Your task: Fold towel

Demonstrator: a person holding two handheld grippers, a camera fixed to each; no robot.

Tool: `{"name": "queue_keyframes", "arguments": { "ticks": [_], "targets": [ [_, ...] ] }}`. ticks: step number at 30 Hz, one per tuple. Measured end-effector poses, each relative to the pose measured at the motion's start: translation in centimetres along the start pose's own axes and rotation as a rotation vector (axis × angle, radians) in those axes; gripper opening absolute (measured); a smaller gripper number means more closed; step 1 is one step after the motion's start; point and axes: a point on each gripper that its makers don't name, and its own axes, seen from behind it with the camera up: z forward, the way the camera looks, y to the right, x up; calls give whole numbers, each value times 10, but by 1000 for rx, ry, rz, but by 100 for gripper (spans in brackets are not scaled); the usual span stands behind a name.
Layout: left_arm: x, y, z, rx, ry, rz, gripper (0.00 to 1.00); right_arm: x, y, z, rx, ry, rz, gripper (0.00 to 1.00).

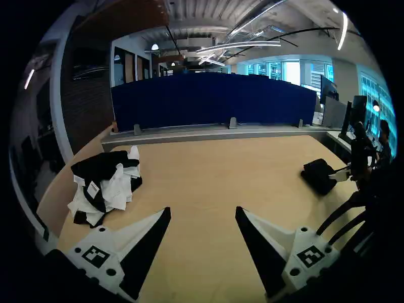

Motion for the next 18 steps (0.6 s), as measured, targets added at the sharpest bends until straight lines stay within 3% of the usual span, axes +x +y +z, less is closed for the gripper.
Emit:
{"name": "queue_keyframes", "arguments": {
  "ticks": [12, 18],
  "targets": [
    [1, 0, 0, 6, 1, 0, 95, -21, 2, 14, -6, -33, -7, 96],
    [3, 1, -2, 4, 4, -2, 95, -14, 0, 10, 0, -26, 12, 96]
  ]
}}
